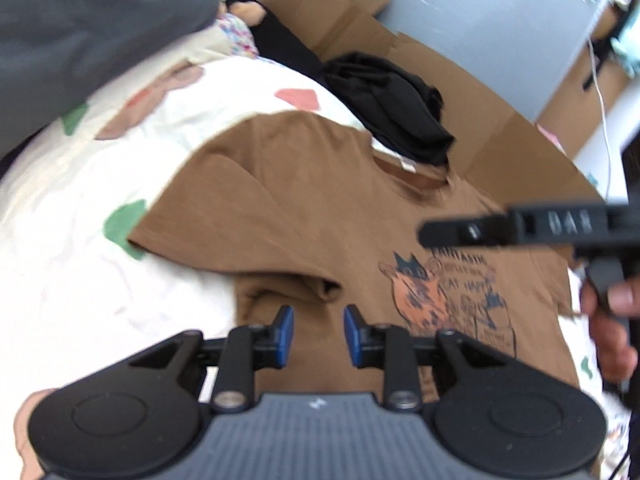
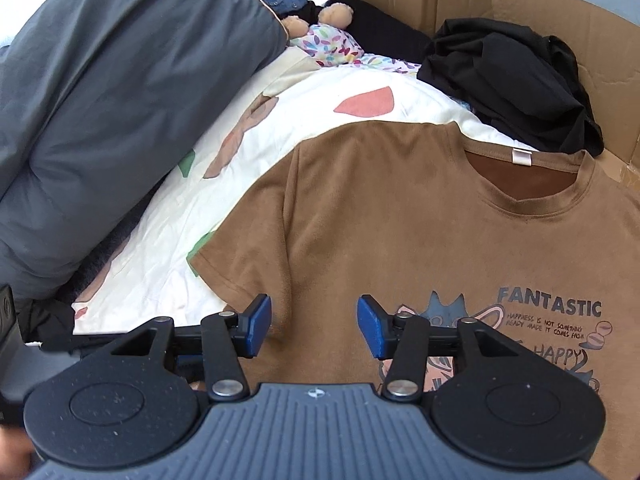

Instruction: Fold clothes

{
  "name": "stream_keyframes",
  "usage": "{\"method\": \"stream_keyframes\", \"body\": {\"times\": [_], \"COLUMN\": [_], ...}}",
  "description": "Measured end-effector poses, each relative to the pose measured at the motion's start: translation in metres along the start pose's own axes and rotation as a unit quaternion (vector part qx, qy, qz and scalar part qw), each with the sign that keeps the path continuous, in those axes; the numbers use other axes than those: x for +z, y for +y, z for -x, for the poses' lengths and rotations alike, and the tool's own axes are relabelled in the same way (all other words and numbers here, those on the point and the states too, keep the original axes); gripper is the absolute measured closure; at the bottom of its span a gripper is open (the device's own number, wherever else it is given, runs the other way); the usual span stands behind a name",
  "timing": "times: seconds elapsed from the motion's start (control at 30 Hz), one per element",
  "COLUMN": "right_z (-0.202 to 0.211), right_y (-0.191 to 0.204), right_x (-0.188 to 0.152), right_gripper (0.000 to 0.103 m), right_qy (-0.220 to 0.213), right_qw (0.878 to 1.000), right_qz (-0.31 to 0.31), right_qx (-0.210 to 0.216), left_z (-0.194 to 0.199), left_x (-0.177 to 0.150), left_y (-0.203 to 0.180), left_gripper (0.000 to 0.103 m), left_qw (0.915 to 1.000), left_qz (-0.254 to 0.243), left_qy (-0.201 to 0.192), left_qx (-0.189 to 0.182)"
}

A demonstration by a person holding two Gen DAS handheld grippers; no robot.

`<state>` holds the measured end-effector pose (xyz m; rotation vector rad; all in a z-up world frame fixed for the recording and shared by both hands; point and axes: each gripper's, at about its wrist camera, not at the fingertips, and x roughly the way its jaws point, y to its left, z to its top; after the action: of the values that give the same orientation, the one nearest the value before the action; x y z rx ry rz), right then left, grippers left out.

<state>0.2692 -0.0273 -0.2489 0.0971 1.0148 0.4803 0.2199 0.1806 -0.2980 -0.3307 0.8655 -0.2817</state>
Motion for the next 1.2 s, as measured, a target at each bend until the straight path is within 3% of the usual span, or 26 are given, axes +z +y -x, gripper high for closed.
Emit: {"method": "stream_keyframes", "body": {"times": [0.2,0.33,0.57,0.8,0.93,1.1,1.17,1.2], "right_z": [-0.010,-0.015,-0.027,-0.035,-0.040,-0.040,-0.040,-0.040], "right_y": [0.004,0.006,0.003,-0.005,-0.008,-0.014,-0.017,-0.019], "right_x": [-0.001,-0.002,-0.009,-0.008,-0.010,-0.014,-0.016,-0.016], "right_gripper": [0.050,0.050,0.050,0.050,0.050,0.050,0.050,0.050], "right_qy": [0.005,-0.001,0.000,-0.011,-0.009,-0.007,-0.008,-0.007], "right_qw": [1.000,1.000,1.000,1.000,1.000,1.000,1.000,1.000], "right_qz": [0.004,0.009,0.008,0.004,-0.001,-0.001,-0.001,-0.002], "right_qx": [0.005,0.006,0.011,0.004,0.006,0.004,0.002,0.001], "left_z": [0.004,0.008,0.002,-0.017,-0.033,-0.049,-0.056,-0.057], "left_x": [0.017,0.024,0.035,0.035,0.040,0.039,0.037,0.036], "left_y": [0.034,0.071,0.110,0.121,0.119,0.118,0.117,0.116], "left_gripper": [0.073,0.074,0.075,0.075,0.072,0.073,0.075,0.082], "left_qw": [0.9982,0.9886,0.9769,0.9755,0.9757,0.9740,0.9741,0.9747], "left_qz": [0.054,0.141,0.195,0.206,0.192,0.206,0.202,0.195], "left_qy": [-0.021,-0.041,-0.055,-0.045,-0.042,-0.033,-0.020,-0.018], "left_qx": [0.016,0.031,0.070,0.064,0.097,0.088,0.100,0.108]}}
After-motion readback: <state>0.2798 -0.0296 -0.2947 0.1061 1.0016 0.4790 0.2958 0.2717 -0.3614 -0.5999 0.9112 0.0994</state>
